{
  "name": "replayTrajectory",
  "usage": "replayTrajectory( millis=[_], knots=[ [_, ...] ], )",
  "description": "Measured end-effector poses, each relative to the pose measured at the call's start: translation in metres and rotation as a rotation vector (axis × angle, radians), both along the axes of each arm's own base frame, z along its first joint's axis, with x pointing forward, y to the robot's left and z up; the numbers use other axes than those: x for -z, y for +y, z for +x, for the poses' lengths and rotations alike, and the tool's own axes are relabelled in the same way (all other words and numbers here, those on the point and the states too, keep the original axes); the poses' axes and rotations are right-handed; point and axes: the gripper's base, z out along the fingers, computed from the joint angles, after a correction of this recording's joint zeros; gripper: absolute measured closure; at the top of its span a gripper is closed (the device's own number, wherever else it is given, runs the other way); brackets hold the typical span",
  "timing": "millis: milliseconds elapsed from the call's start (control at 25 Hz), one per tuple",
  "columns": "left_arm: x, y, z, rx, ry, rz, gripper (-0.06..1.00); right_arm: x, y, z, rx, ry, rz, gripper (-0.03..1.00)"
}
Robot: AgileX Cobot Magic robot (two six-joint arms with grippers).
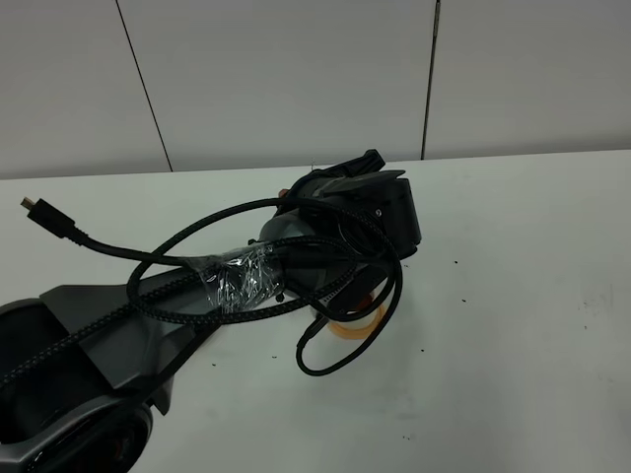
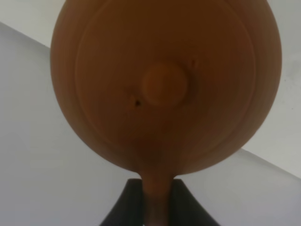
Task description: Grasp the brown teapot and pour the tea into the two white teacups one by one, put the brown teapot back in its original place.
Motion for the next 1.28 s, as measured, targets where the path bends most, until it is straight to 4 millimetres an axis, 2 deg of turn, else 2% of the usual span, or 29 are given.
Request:
replayTrajectory(
  millis=[1280],
  knots=[
    [-0.0002,-0.0026,-0.0021,0.037,0.018,0.044,0.77,0.0000,0.0000,0.0000,0.000,0.000,0.000,0.73]
  ],
)
